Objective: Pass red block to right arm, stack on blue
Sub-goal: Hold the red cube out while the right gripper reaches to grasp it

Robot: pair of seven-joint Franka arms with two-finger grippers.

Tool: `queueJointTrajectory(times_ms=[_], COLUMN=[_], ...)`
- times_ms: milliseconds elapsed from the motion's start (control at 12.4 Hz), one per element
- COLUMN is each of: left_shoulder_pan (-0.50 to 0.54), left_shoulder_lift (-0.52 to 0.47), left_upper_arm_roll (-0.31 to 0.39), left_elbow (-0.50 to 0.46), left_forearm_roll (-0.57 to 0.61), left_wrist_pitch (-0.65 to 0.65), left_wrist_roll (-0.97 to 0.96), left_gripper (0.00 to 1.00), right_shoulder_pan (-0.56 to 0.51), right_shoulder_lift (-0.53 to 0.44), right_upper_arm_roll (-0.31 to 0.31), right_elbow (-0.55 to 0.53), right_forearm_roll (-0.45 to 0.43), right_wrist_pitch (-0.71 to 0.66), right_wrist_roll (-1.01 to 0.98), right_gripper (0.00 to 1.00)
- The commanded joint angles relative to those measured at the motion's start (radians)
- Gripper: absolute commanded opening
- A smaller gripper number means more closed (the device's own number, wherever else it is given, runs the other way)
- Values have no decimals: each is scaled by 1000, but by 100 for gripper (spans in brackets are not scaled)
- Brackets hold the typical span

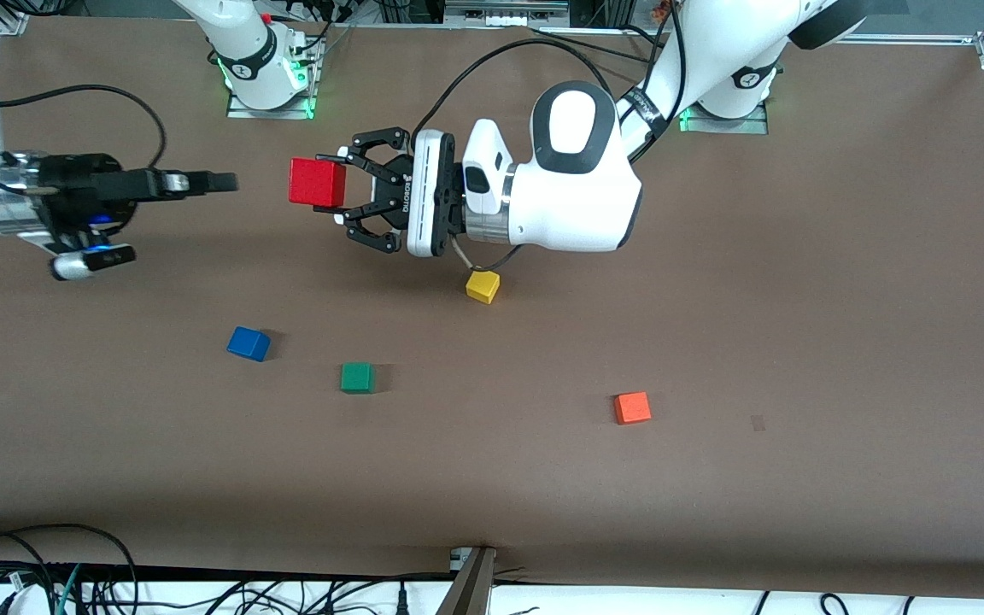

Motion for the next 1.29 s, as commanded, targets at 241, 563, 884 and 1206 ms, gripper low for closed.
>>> queueJointTrajectory(times_ms=[241, 563, 884, 1206], left_shoulder_pan=[-17, -17, -17, -13], left_shoulder_lift=[16, 18, 18, 20], left_upper_arm_roll=[5, 5, 5, 5], left_elbow=[32, 35, 34, 32], left_forearm_roll=[-18, -20, -22, -31], left_wrist_pitch=[2, 2, 2, -1], left_wrist_roll=[25, 25, 25, 8], left_gripper=[0, 0, 0, 99], right_shoulder_pan=[1, 8, 11, 11], right_shoulder_lift=[-43, -32, -29, -24], right_upper_arm_roll=[133, 170, 181, 181], right_elbow=[-76, -78, -75, -67], right_forearm_roll=[64, 76, 78, 76], right_wrist_pitch=[200, 204, 193, 193], right_wrist_roll=[15, 7, -4, -4], right_gripper=[100, 99, 15, 11])
